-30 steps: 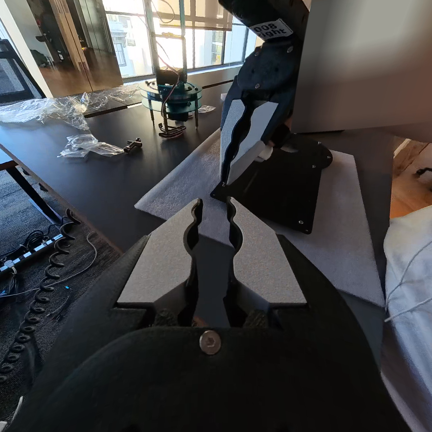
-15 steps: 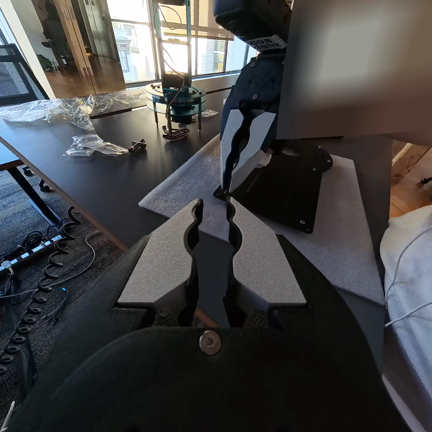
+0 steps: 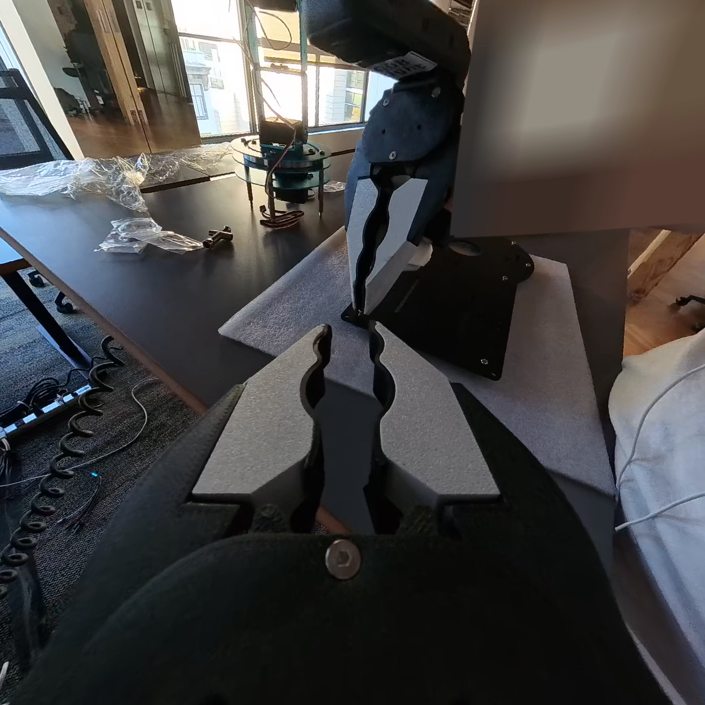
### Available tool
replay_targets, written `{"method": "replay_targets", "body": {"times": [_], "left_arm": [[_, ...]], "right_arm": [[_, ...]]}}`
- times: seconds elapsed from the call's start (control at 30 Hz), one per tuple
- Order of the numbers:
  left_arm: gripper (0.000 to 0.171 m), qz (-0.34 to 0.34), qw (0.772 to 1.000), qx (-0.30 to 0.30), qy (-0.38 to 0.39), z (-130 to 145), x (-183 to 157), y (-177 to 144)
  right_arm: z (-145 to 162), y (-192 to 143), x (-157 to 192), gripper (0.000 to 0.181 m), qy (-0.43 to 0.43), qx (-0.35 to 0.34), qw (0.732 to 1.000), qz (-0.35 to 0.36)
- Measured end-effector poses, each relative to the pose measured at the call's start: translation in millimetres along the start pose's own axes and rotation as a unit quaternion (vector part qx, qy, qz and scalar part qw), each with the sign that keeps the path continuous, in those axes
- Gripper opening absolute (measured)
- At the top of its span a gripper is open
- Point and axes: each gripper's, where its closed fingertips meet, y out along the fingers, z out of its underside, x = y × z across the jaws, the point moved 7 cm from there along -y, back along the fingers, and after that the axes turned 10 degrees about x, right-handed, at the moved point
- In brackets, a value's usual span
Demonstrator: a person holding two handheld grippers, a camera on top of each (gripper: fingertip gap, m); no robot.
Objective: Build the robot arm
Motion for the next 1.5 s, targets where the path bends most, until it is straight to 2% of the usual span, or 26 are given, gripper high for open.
{"method": "replay_targets", "body": {"times": [0.3, 0.63, 0.73, 0.8, 0.9, 0.97, 1.03, 1.13, 1.2, 1.3, 1.37, 1.5], "left_arm": [[0.018, 0.002, 1.0, -0.006, -0.004, -0.3, -1.1, -1.9], [0.017, 0.003, 1.0, -0.008, -0.004, -2.1, -1.3, -3.7], [0.017, 0.006, 1.0, -0.01, -0.005, -4.1, -1.5, -4.5], [0.017, 0.011, 1.0, -0.012, -0.006, -6.4, -1.7, -6.1], [0.018, 0.026, 1.0, -0.014, -0.004, -10.7, -1.4, -8.8], [0.02, 0.041, 0.999, -0.009, 0.006, -14.1, -1.5, -9.1], [0.021, 0.054, 0.998, -0.002, 0.022, -20.1, -3.4, -7.4], [0.024, 0.067, 0.996, 0.014, 0.049, -36.2, -13.7, 0.4], [0.026, 0.073, 0.995, 0.023, 0.065, -52.0, -29.1, 8.2], [0.027, 0.058, 0.993, 0.039, 0.095, -75.4, -61.3, 26.3], [0.031, 0.043, 0.992, 0.058, 0.102, -89.0, -87.6, 43.5], [0.03, 0.035, 0.995, 0.06, 0.078, -110.3, -145.4, 81.5]], "right_arm": [[-2.4, -0.2, 0.3, 0.004, -0.004, 0.024, 1.0, 0.006], [-0.8, -4.0, 2.9, 0.014, -0.017, 0.019, 0.999, 0.02], [1.3, -20.7, 6.4, 0.015, -0.012, -0.013, 0.999, 0.036], [13.3, -45.5, 9.4, 0.016, 0.004, -0.042, 0.997, 0.071], [63.1, -99.5, 19.5, 0.016, 0.052, -0.094, 0.982, 0.157], [122.3, -137.9, 28.6, 0.018, 0.1, -0.106, 0.96, 0.241], [195.4, -165.6, 41.2, 0.023, 0.152, -0.1, 0.932, 0.313], [290.2, -171.5, 61.4, 0.027, 0.226, -0.125, 0.915, 0.31], [329.2, -161.7, 63.7, 0.027, 0.237, -0.133, 0.911, 0.309], [351.8, -146.9, 46.9, 0.028, 0.197, -0.125, 0.919, 0.318], [347.4, -138.3, 33.6, 0.029, 0.162, -0.116, 0.936, 0.289], [346.6, -128.1, 25.1, 0.029, 0.128, -0.044, 0.966, 0.219]]}}
